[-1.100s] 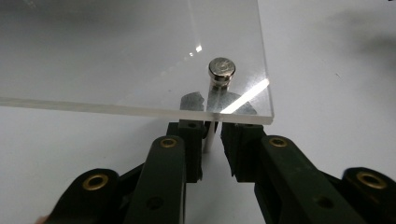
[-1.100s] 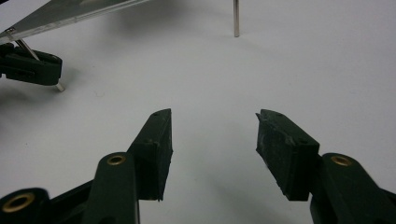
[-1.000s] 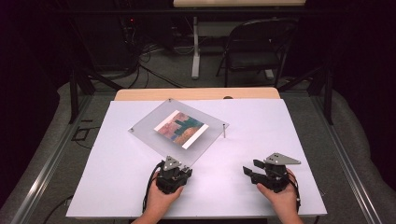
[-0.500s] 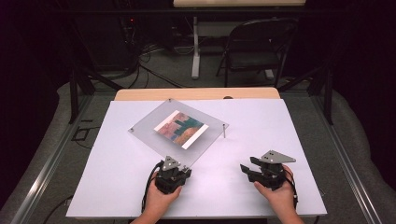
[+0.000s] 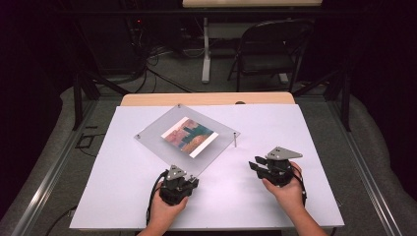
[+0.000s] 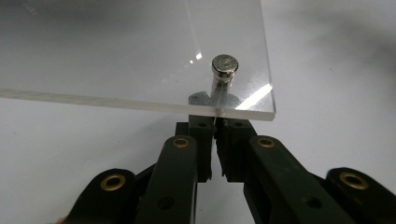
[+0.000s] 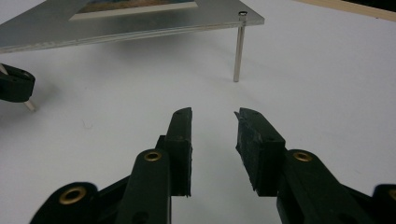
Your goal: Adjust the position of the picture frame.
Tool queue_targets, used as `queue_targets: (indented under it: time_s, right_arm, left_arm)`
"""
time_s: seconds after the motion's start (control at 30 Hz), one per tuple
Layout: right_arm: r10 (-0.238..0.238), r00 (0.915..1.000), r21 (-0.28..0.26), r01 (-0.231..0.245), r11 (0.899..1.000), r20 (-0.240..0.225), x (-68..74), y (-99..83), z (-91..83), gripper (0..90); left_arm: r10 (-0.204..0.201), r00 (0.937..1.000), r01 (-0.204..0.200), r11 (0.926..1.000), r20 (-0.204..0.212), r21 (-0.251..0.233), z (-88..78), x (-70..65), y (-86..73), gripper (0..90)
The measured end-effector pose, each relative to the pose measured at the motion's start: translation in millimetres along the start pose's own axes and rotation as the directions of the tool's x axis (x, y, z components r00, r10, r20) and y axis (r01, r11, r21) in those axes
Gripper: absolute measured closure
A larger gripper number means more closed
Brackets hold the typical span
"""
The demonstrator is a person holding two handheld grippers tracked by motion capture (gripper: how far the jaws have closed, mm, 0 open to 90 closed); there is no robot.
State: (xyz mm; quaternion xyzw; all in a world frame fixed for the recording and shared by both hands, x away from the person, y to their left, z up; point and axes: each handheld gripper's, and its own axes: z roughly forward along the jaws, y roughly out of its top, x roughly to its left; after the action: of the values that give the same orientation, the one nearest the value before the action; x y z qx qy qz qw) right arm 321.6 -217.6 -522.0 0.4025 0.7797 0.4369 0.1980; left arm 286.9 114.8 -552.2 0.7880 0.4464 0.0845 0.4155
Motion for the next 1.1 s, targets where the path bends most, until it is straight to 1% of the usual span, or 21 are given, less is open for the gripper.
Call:
queue_targets:
  time_s: [0.07, 0.13, 0.27, 0.33, 0.43, 0.5, 0.57, 0.6, 0.67, 0.7, 0.8, 0.97, 1.1]
  right_arm:
    - [-0.003, 1.0000, 0.003, 0.003, 1.000, -0.009, 0.9, 3.8, 6.1, 67.0]
    - [-0.006, 0.9998, 0.006, 0.006, 1.000, -0.016, 2.5, 7.0, 12.8, 67.3]
    - [-0.001, 0.9995, 0.013, 0.002, 1.000, -0.031, 2.7, 12.0, 29.8, 68.0]
    - [0.017, 0.9991, 0.010, -0.016, 1.000, -0.038, -0.6, 14.6, 39.7, 68.4]
    - [0.036, 0.9986, 0.020, -0.035, 0.999, -0.038, -5.4, 18.5, 54.7, 69.1]
    - [0.035, 0.9987, 0.024, -0.034, 0.999, -0.036, -6.7, 20.8, 63.4, 69.1]
    - [0.023, 0.9990, 0.029, -0.022, 0.999, -0.038, -7.5, 23.3, 70.3, 69.1]
    - [0.017, 0.9991, 0.034, -0.016, 0.999, -0.039, -7.6, 24.6, 73.1, 69.1]
    - [0.008, 0.9992, 0.041, -0.007, 0.999, -0.039, -7.6, 26.5, 78.6, 69.1]
    - [0.004, 0.9990, 0.042, -0.002, 0.999, -0.045, -7.3, 26.9, 81.8, 68.9]
    - [0.004, 0.9981, 0.063, 0.000, 0.998, -0.062, -4.9, 25.8, 91.9, 68.2]
    - [0.002, 0.9970, 0.065, 0.003, 0.998, -0.077, -0.5, 26.1, 103.4, 68.4]
    - [-0.014, 0.9959, 0.073, 0.021, 0.997, -0.090, 3.1, 27.3, 112.2, 69.8]
  left_arm:
    - [-0.008, 0.9999, 0.008, 1.0000, -0.012, -0.002, -3.1, 1.6, -1.2, 85.3]
    - [-0.019, 0.9997, 0.019, 0.9998, -0.014, -0.004, -6.1, 3.5, -2.6, 85.3]
    - [-0.037, 0.9988, 0.037, 0.9993, -0.032, 0.000, -12.4, 6.6, -5.6, 85.3]
    - [-0.043, 0.9983, 0.043, 0.9991, -0.039, -0.003, -14.5, 8.2, -7.1, 85.3]
    - [-0.052, 0.9975, 0.052, 0.9986, -0.047, -0.001, -17.8, 10.2, -9.1, 85.3]
    - [-0.057, 0.9968, 0.057, 0.9983, -0.056, -0.010, -19.4, 11.6, -10.8, 85.2]
    - [-0.064, 0.9963, 0.064, 0.9979, -0.057, -0.010, -21.8, 13.4, -12.4, 85.2]
    - [-0.069, 0.9954, 0.068, 0.9976, -0.067, -0.015, -22.8, 13.9, -13.2, 85.2]
    - [-0.076, 0.9948, 0.075, 0.9970, -0.068, -0.015, -25.4, 15.8, -14.6, 85.2]
    - [-0.079, 0.9939, 0.078, 0.9968, -0.077, -0.019, -26.4, 16.5, -15.3, 85.2]
    - [-0.088, 0.9927, 0.087, 0.9960, -0.083, -0.020, -29.8, 19.1, -17.1, 85.1]
    - [-0.107, 0.9885, 0.104, 0.9940, -0.107, -0.033, -35.1, 23.2, -21.0, 85.1]
    - [-0.119, 0.9863, 0.116, 0.9926, -0.114, -0.037, -38.2, 26.7, -24.4, 85.0]
